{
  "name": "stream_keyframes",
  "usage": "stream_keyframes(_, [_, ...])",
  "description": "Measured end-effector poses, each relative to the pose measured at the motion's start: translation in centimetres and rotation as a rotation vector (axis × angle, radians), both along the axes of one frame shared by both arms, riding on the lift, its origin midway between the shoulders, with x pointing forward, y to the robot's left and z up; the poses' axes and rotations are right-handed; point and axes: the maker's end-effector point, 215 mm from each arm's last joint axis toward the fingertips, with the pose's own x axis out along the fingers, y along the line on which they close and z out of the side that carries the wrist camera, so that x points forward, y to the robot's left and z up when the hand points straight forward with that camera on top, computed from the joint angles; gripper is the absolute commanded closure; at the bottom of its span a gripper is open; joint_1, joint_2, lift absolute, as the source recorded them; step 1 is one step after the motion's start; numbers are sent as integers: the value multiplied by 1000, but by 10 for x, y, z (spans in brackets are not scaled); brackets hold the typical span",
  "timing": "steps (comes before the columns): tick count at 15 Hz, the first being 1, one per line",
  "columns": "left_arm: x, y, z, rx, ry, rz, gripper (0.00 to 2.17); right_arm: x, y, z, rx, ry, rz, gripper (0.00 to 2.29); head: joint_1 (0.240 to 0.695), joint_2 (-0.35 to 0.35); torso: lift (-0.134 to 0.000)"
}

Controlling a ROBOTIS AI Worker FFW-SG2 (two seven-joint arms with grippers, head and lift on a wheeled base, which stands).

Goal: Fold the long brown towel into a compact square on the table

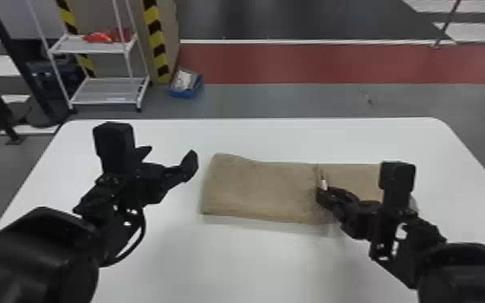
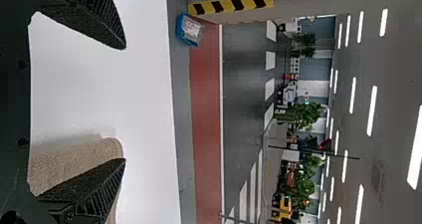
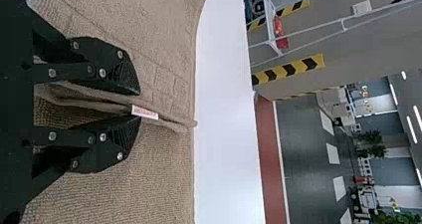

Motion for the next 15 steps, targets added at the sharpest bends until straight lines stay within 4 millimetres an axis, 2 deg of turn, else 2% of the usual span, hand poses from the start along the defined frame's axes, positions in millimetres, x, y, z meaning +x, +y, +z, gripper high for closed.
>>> stream_keyframes(2, [-1, 0, -1, -7, 7, 0, 87, 3, 1, 4, 11, -4, 6, 1133, 695, 15, -128])
stream_keyframes(7, [-1, -1, -1, -22, 12, 1, 87, 2, 4, 8, 26, -9, 19, 1136, 695, 15, -128])
stream_keyframes(9, [-2, -1, 1, -22, 10, 1, 87, 4, 10, 21, 36, -39, 32, 1136, 695, 21, -128])
stream_keyframes(12, [-4, 3, 2, -26, 11, 9, 87, 8, 16, 56, 63, -112, 58, 1136, 695, 33, -128])
stream_keyframes(13, [-4, 5, 1, -26, 13, 13, 87, 10, 11, 68, 66, -135, 58, 1136, 695, 32, -128])
stream_keyframes(14, [-6, 9, 1, -27, 14, 18, 87, 13, -3, 80, 66, -159, 48, 1136, 695, 21, -128])
stream_keyframes(15, [-7, 11, 2, -31, 14, 21, 87, 18, -25, 91, 61, -182, 24, 1136, 695, 6, -128])
